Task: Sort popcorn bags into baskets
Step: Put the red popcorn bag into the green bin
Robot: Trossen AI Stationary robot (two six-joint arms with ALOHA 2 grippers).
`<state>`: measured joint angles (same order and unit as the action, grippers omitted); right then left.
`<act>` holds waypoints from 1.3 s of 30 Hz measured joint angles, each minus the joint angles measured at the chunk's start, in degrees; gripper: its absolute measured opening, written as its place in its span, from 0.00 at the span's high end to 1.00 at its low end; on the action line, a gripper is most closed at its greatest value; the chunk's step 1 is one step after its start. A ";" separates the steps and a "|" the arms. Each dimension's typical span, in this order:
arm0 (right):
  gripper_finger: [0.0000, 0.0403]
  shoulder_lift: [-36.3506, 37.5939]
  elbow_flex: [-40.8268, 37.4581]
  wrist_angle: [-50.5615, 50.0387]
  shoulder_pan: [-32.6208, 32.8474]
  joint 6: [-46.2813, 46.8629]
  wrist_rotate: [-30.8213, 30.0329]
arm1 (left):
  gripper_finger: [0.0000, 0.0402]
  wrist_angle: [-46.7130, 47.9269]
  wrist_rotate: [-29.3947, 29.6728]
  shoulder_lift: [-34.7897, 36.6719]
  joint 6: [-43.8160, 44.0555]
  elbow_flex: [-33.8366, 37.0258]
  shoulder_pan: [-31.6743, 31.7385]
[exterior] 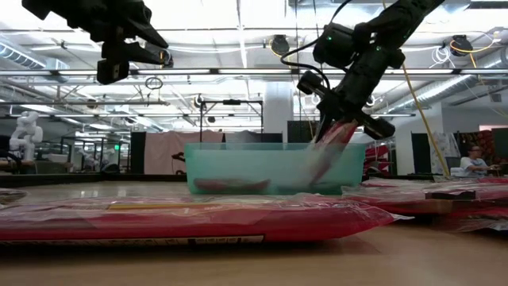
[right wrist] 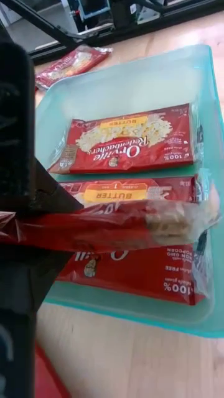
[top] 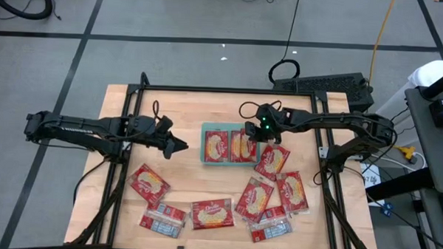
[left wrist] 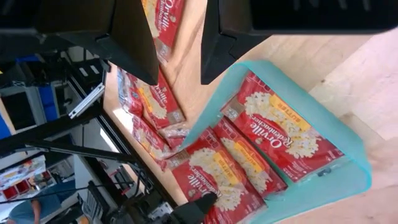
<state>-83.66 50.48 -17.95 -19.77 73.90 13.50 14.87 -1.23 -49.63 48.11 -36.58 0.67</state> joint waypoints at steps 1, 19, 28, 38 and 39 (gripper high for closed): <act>0.91 0.00 0.00 -0.04 0.00 -0.23 -0.20 | 0.70 0.00 0.25 0.00 -0.18 0.00 0.00; 0.72 0.00 0.00 -0.29 0.00 -4.21 -4.75 | 0.70 0.09 1.67 0.00 -1.91 0.00 1.97; 0.72 0.21 0.00 -0.41 -0.09 -6.33 -6.22 | 0.70 0.11 1.65 0.00 -1.91 -0.02 2.91; 0.72 0.32 0.00 -0.29 -0.09 -7.93 -6.28 | 0.70 0.15 1.63 0.00 -1.58 0.00 2.91; 0.72 0.31 0.00 -0.29 -0.09 -8.16 -6.28 | 0.70 0.17 1.61 0.00 -1.48 -0.02 2.91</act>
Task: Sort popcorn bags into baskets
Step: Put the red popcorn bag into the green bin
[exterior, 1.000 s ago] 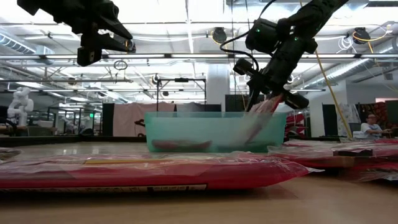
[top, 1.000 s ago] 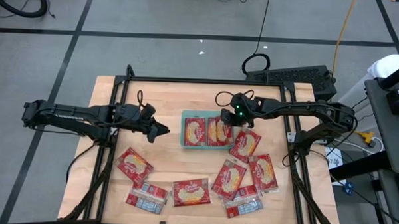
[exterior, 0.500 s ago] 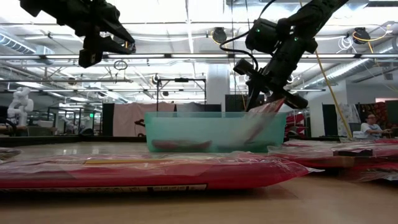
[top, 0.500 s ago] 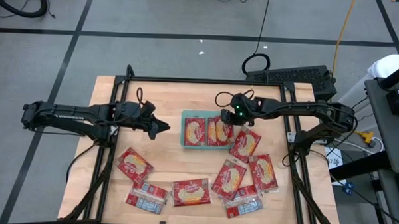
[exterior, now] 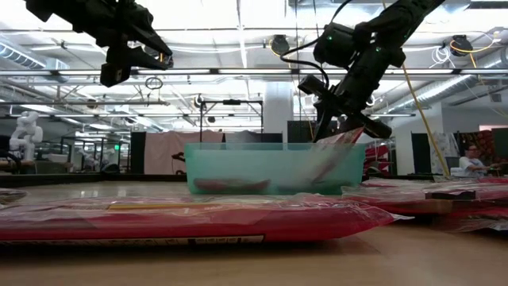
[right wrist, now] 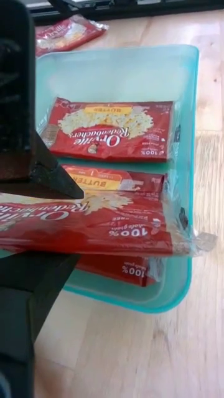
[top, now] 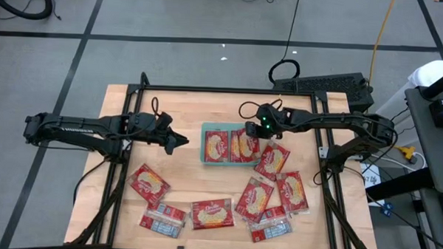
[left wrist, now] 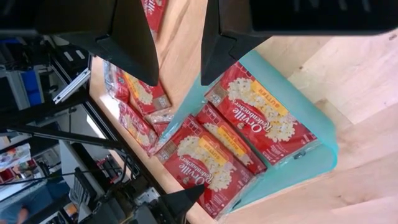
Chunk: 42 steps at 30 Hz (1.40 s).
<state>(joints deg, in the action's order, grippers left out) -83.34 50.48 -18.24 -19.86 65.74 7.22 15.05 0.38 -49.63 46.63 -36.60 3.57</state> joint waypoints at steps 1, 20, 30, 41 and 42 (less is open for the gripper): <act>0.72 0.06 0.00 -0.02 0.00 -0.28 -0.11 | 0.70 0.00 0.00 0.00 0.09 0.02 0.00; 0.72 6.30 0.13 -4.54 -2.08 -3.44 -3.38 | 0.70 0.73 -0.09 0.02 0.28 0.00 0.00; 0.72 10.79 0.48 -6.34 -0.60 -3.42 -4.17 | 0.70 3.46 -0.09 0.04 0.01 0.02 -0.28; 0.78 7.69 7.98 -7.37 8.15 -1.24 -5.50 | 0.70 7.38 -0.11 0.04 0.94 0.02 -0.33; 0.79 7.55 8.83 -7.34 8.51 -1.89 -5.66 | 0.70 8.78 -0.31 0.00 1.70 0.02 -0.34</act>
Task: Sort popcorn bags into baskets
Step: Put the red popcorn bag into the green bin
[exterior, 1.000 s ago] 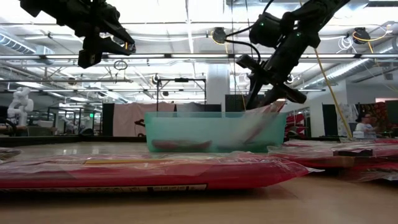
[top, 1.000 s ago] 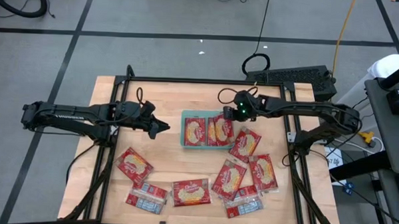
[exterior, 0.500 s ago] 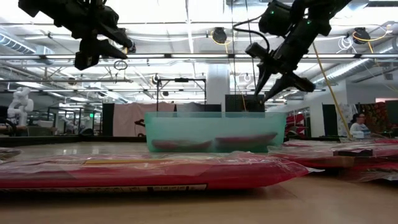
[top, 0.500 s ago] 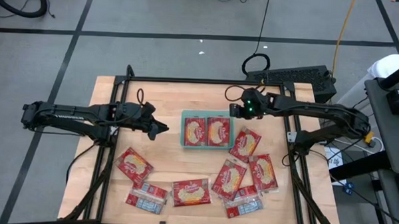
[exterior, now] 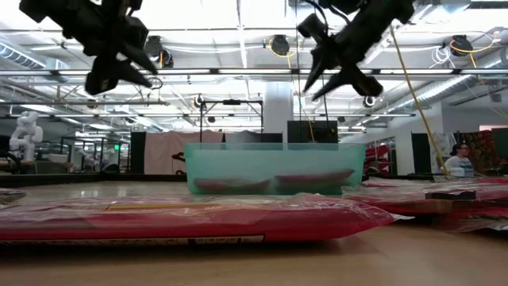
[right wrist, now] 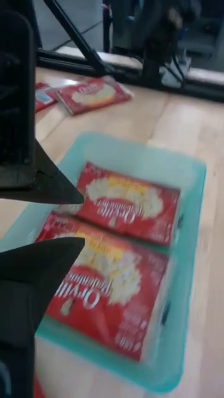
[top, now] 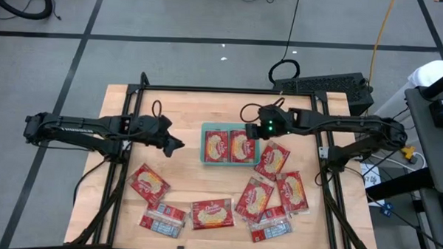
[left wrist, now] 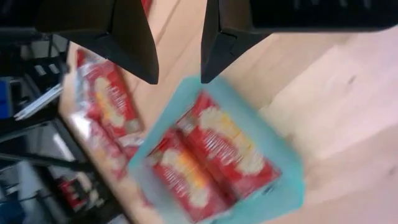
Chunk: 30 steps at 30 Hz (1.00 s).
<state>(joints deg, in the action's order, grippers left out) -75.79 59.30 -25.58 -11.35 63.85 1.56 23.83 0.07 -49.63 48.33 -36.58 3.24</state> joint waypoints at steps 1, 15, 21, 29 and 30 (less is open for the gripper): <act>0.80 -0.02 0.60 0.28 0.25 -1.10 0.00 | 0.70 1.63 -0.52 0.00 0.82 0.00 -0.19; 0.81 0.04 2.26 6.71 3.80 -12.04 6.12 | 0.52 23.30 -9.39 -3.87 6.64 0.04 -11.47; 0.81 0.04 2.26 8.43 4.36 -12.52 5.99 | 0.43 22.37 -9.91 -9.26 5.32 0.04 -16.88; 0.81 0.04 2.26 8.80 6.66 -11.93 5.97 | 0.49 22.34 -11.31 -19.58 3.68 0.04 -22.23; 0.81 0.04 2.26 8.80 7.19 -11.72 5.97 | 0.51 22.05 -11.91 -20.77 2.97 0.04 -22.91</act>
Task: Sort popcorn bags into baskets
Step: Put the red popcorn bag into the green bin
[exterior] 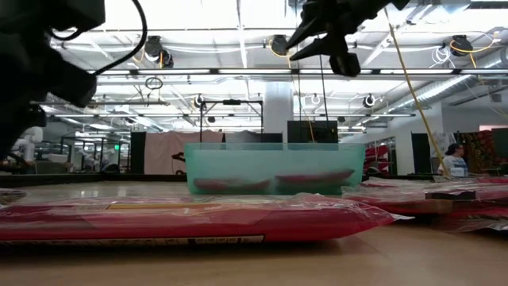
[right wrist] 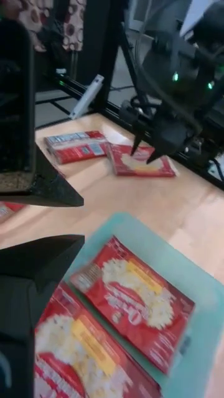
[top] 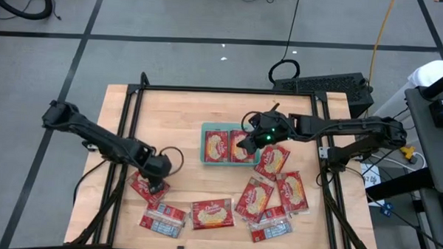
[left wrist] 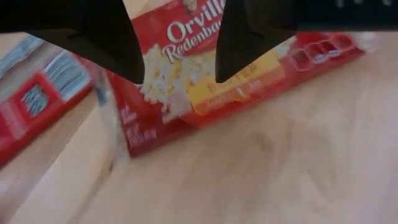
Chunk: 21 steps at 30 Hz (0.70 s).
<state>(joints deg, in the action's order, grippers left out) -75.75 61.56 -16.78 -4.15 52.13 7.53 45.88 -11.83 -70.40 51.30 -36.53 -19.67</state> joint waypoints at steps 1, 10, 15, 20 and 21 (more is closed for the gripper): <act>0.81 0.00 0.00 0.02 0.52 0.25 0.00 | 0.52 -0.55 -0.28 -1.34 -0.87 0.00 -0.75; 0.81 0.00 -0.02 -0.17 4.25 2.52 -0.58 | 0.64 -4.24 2.09 -13.28 -5.78 -0.61 -3.02; 0.81 0.00 -0.07 -0.41 5.45 2.68 -4.65 | 0.69 -6.88 3.41 -14.45 -6.24 -0.76 2.19; 0.81 0.00 -0.07 -0.53 4.87 2.53 -4.79 | 0.73 -11.48 8.78 -11.47 -6.60 -0.30 11.76; 0.81 0.00 -0.07 -0.64 4.77 2.53 -4.79 | 0.73 -12.21 8.84 -10.66 -6.30 -0.26 13.66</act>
<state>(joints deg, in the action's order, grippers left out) -75.75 61.49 -17.42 0.62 54.65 2.74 33.67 -2.99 -81.06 45.00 -36.80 -6.01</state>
